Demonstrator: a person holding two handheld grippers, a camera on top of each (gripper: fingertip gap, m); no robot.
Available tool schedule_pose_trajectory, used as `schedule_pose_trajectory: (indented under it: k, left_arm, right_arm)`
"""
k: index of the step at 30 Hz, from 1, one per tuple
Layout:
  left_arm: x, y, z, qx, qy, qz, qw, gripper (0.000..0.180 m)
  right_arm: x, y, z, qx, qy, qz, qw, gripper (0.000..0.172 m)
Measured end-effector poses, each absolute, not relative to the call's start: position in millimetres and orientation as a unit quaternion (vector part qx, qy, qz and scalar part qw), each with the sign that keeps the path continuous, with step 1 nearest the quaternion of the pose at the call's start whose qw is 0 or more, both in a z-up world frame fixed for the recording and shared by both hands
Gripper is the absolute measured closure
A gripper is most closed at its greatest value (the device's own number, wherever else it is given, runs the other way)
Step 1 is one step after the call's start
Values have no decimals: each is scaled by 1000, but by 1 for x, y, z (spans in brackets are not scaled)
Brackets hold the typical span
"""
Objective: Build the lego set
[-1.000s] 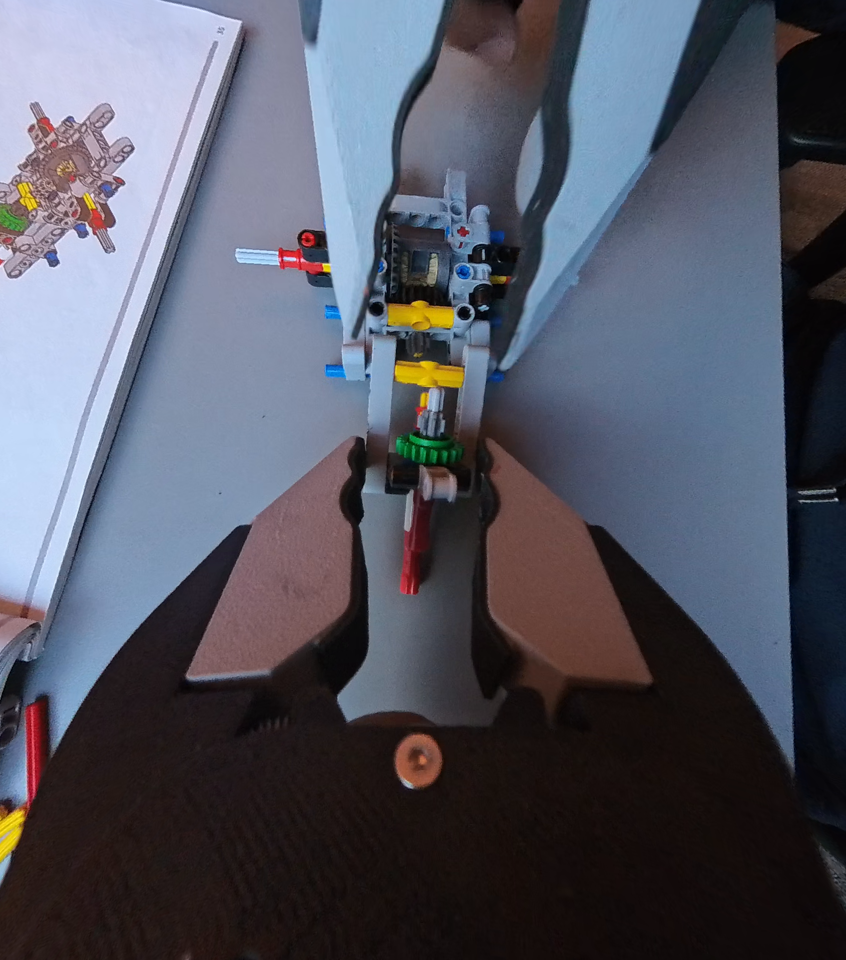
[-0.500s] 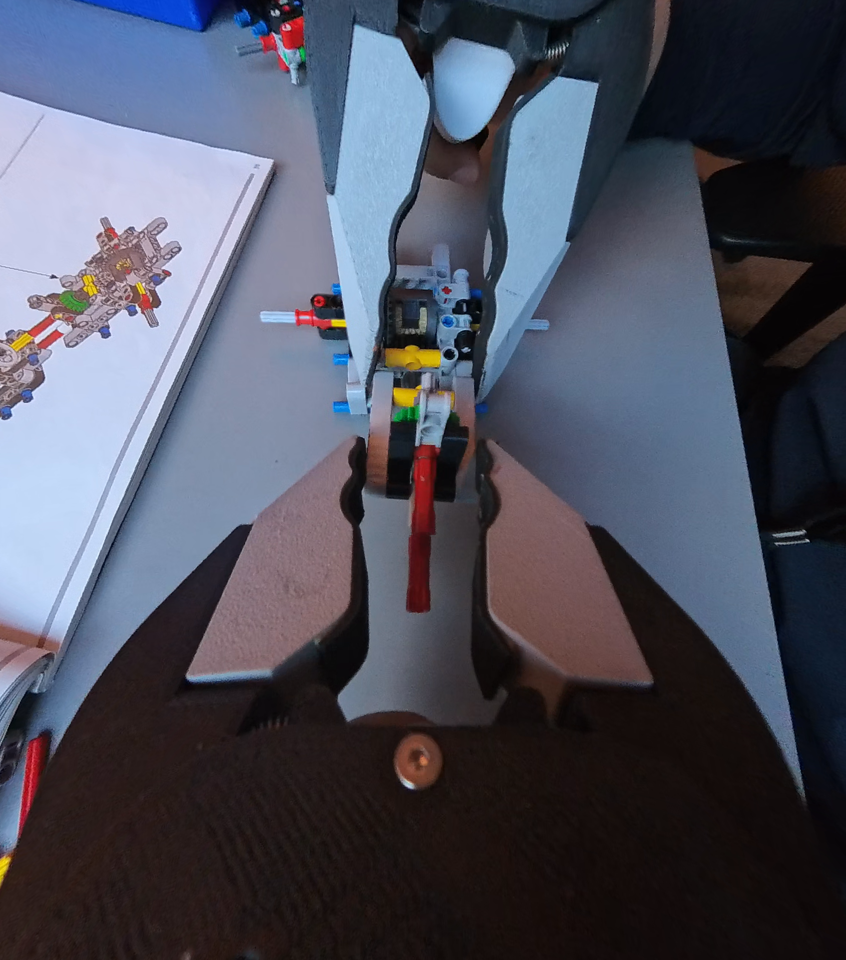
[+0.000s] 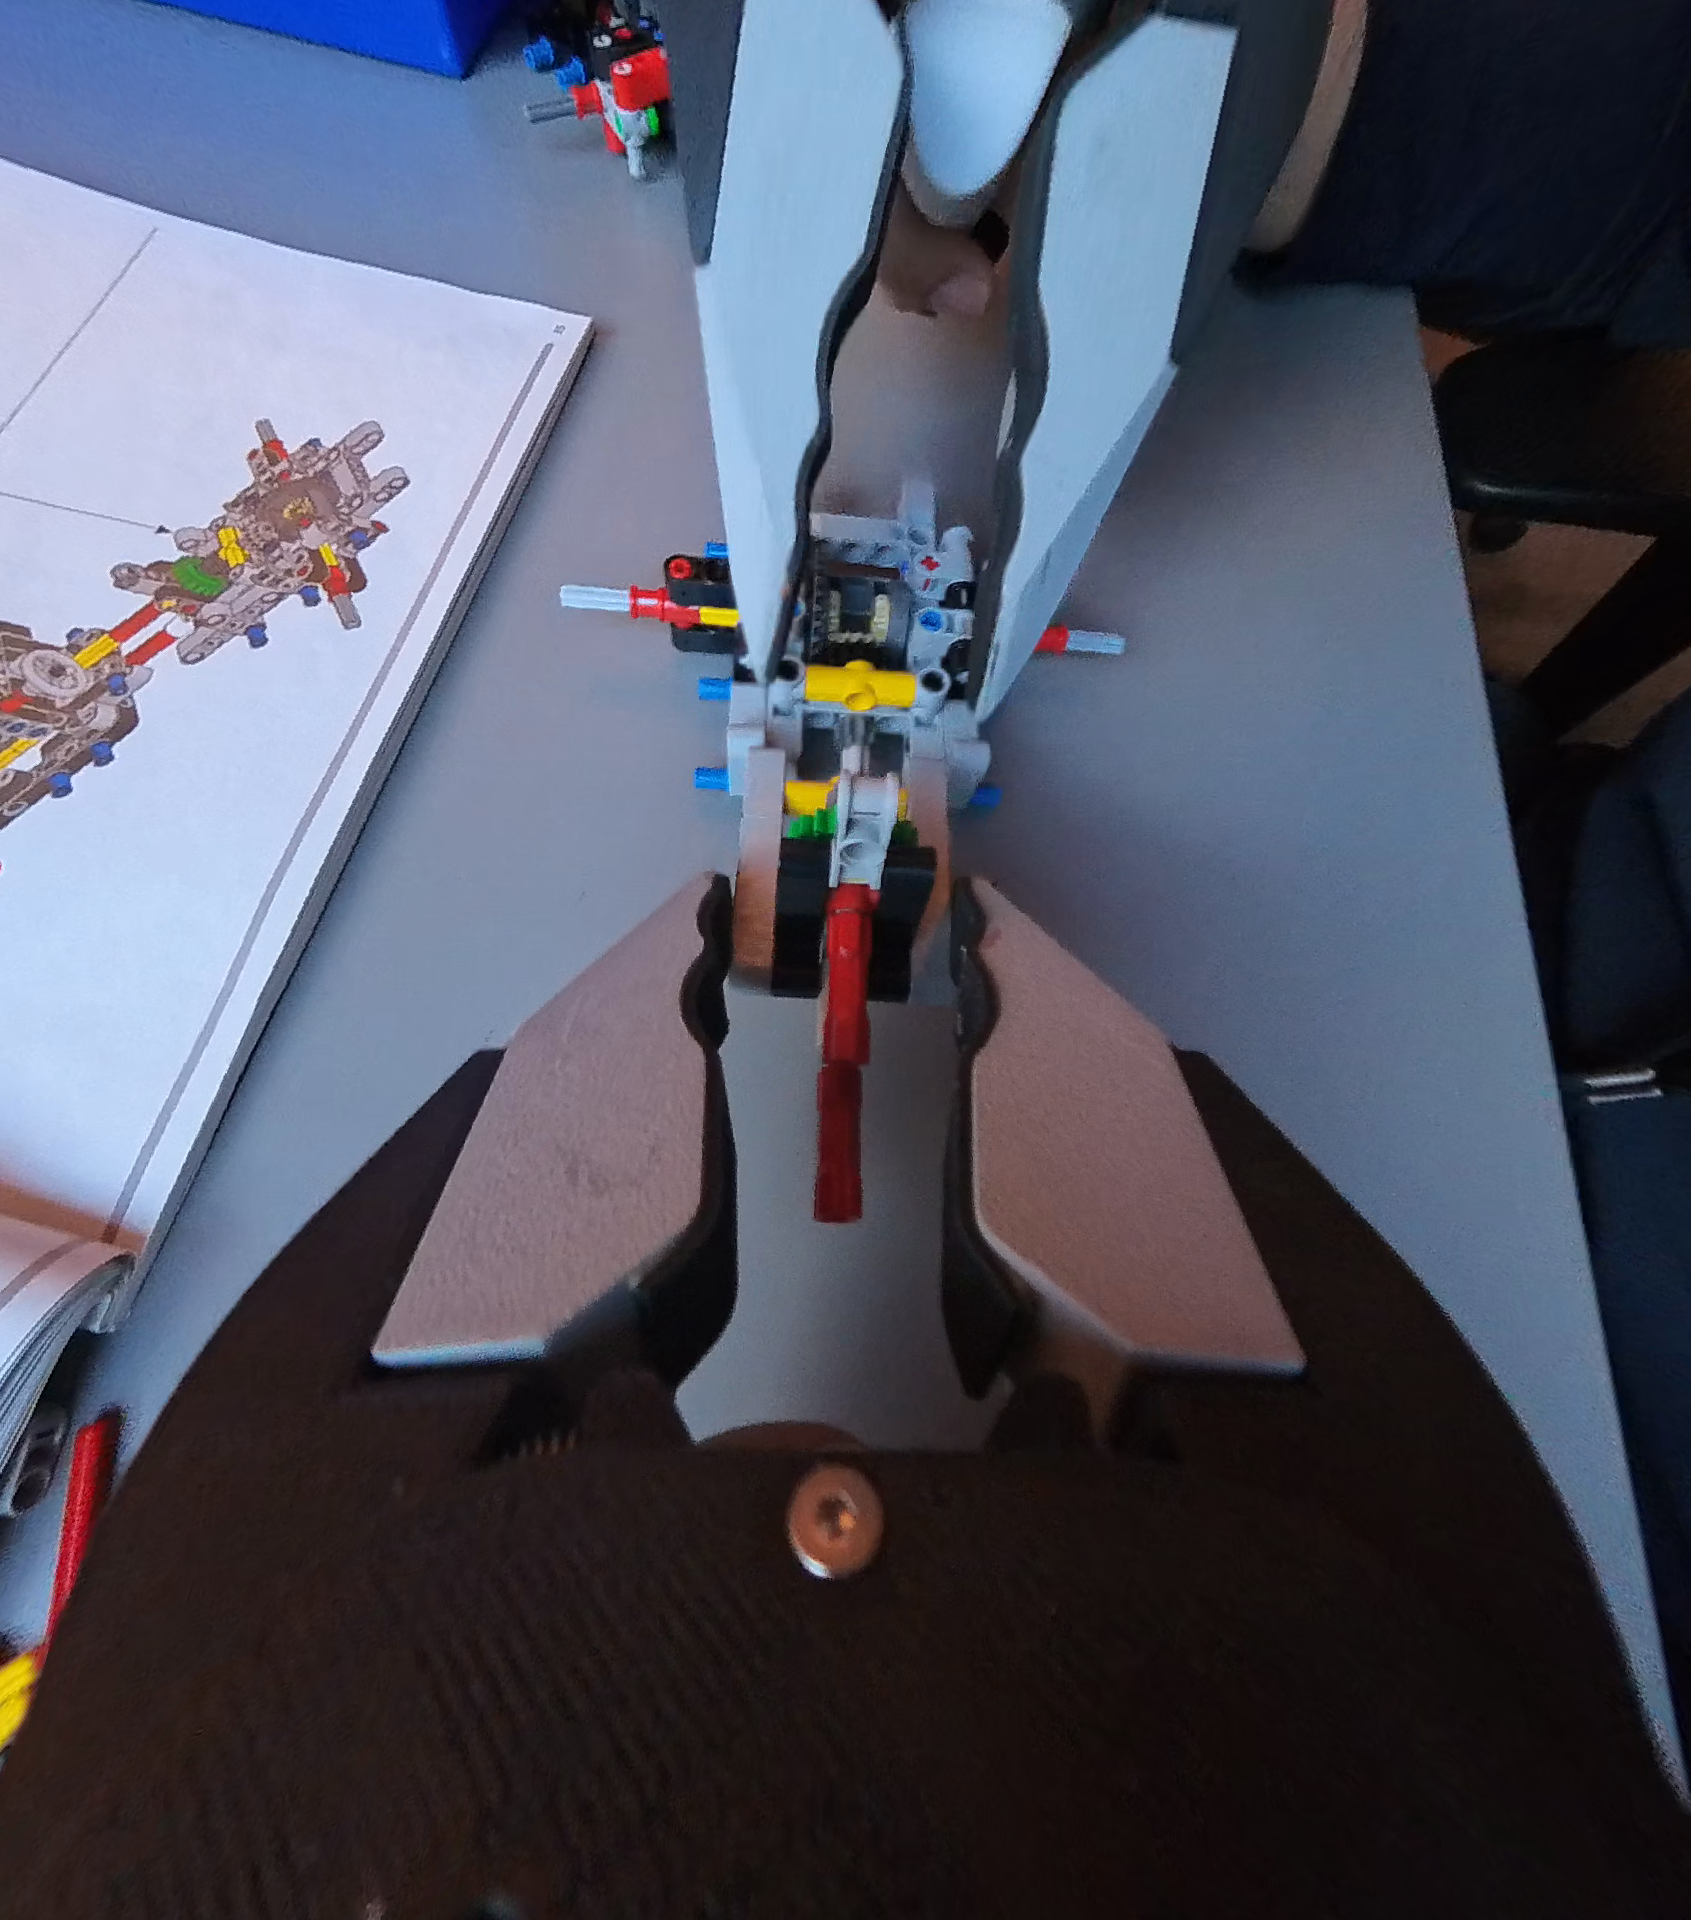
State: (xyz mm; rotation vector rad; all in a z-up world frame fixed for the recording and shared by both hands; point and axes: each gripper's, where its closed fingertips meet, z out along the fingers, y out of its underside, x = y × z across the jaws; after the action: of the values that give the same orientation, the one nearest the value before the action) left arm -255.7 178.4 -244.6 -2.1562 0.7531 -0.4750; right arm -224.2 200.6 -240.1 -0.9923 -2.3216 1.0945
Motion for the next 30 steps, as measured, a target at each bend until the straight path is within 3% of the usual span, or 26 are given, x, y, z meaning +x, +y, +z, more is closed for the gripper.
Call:
schedule_pose_trajectory:
  k: [5, 18, 23, 30]
  left_arm:
    - [-260, 180, -248, -854, 282, -192, 392, 142]
    - [-271, 180, -269, -876, 262, -190, 359, 142]
    - [-269, 183, -253, -856, 250, -219, 397, 142]
    - [-277, 194, -214, -807, 213, -247, 492, 131]
  right_arm:
    - [-224, 207, -227, -360, -805, 431, 194, 135]
    - [-236, 241, -225, -412, -748, 487, 183, 108]
    - [-240, 257, -228, -430, -737, 479, 205, 103]
    - [-250, 284, -230, -468, -708, 461, 258, 112]
